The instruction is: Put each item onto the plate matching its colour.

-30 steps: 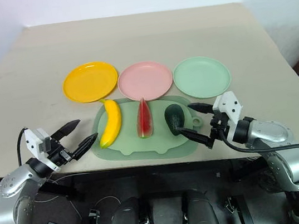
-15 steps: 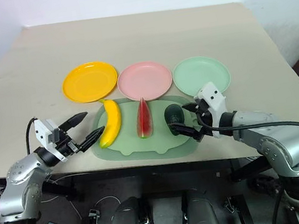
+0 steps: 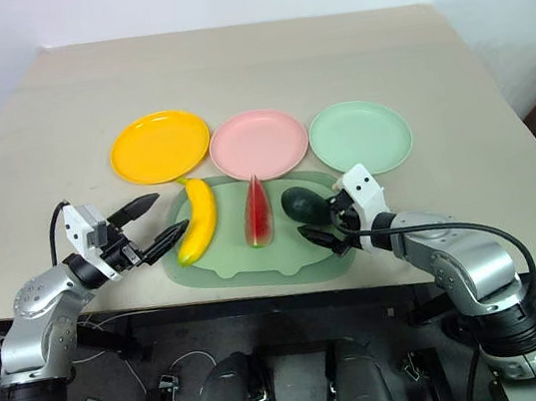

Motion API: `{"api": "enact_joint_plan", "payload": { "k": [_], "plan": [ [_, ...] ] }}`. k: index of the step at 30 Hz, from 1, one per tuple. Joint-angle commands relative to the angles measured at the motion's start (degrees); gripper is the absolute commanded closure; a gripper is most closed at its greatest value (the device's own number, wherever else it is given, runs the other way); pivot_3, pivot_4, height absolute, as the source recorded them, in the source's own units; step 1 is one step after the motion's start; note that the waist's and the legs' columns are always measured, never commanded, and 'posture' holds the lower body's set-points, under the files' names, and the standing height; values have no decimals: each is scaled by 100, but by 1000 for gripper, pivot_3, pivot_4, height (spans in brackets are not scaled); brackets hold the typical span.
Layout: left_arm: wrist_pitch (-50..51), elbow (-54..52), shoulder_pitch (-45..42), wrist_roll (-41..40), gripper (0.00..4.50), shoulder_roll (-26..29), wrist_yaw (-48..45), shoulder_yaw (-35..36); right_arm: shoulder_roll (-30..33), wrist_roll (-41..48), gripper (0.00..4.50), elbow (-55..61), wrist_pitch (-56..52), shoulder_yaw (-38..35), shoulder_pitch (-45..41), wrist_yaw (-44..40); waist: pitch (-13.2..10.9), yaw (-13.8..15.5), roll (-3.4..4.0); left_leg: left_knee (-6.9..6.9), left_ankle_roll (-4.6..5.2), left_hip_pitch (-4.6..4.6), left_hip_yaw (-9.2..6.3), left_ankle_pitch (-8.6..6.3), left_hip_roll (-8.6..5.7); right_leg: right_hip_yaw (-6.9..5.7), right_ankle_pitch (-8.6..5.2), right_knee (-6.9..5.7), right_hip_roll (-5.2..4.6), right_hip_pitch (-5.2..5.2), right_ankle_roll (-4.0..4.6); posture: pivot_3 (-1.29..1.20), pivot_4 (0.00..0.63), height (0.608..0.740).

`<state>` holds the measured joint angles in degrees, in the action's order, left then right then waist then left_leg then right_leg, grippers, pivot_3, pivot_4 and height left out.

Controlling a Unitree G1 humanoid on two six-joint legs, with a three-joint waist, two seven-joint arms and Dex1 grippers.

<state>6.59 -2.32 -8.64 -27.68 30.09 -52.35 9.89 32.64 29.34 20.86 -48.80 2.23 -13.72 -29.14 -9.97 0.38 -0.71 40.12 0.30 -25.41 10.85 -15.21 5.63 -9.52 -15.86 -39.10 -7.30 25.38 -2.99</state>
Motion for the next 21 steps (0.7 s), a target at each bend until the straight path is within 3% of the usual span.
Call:
{"api": "enact_joint_plan", "payload": {
  "k": [1,18,21],
  "plan": [
    [-64,-203,31,-37,32,19,3,61,-18,-135,0,-26,410,-10,-61,-204,0,0,0,0,0,0,0,0,0,0,0,0,0,0,0,0,150,695],
    [-115,-308,223,-35,32,18,125,135,-390,-605,0,-839,953,188,-569,-506,0,-26,0,0,-7,0,1,4,1,0,0,0,1,1,0,0,150,695],
    [-118,-318,243,-34,0,30,143,142,-453,-599,627,-794,951,157,-592,-539,0,-24,0,-1,-7,0,1,4,3,0,0,0,1,1,0,0,150,695]
  ]
}}
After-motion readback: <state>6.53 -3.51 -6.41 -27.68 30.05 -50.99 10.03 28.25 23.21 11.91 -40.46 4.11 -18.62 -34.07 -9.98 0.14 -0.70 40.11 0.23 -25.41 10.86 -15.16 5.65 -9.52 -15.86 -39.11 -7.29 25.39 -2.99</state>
